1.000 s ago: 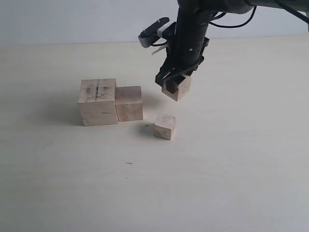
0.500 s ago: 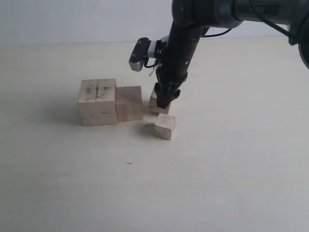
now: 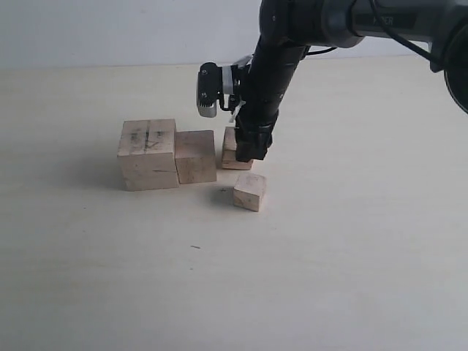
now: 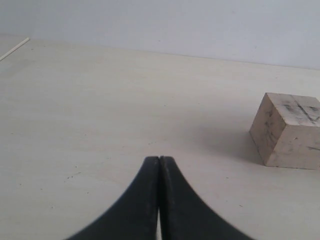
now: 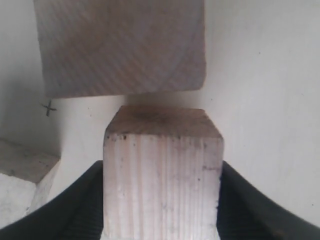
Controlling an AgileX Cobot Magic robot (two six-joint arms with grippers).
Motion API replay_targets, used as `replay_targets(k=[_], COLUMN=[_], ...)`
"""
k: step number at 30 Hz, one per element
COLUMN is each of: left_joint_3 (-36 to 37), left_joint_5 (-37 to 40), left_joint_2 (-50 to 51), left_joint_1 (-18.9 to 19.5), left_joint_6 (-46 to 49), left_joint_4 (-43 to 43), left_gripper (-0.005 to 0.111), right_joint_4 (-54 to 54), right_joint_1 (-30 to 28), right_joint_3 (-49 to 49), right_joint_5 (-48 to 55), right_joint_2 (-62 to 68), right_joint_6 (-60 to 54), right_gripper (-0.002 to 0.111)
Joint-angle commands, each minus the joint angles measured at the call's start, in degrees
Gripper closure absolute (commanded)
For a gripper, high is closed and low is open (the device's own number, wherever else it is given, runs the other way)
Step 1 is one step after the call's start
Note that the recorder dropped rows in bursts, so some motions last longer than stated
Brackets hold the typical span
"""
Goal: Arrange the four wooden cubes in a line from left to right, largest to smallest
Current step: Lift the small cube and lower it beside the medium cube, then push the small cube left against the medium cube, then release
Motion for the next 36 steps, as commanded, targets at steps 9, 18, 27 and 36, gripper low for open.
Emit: replay_targets(k=[9,18,27,36], left_joint_3=[0.1,0.1,0.1,0.1], left_joint_5=[-0.6,-0.6,-0.6,-0.6], left_joint_2=[-0.3,-0.3,-0.3,-0.3], left_joint_1=[-0.3,-0.3,-0.3,-0.3], left_joint_6=[0.0,0.0,0.0,0.0], left_joint_4=[0.1,0.1,0.1,0.1], left_gripper=[0.107,0.107,0.107,0.107], right_joint_4=[5.8,10.7,11.2,11.2], right_joint_1=[0.0,0.0,0.0,0.0], right_joint_3=[-0.2,-0.2,-0.2,-0.2], right_joint_5=[3.8,3.4,3.2,3.1], right_joint_2=[1.4,1.4,1.4,1.4], right_joint_6=[-9.6,-9.5,-9.5,-7.6], right_gripper=[0.108,0.108,0.108,0.095])
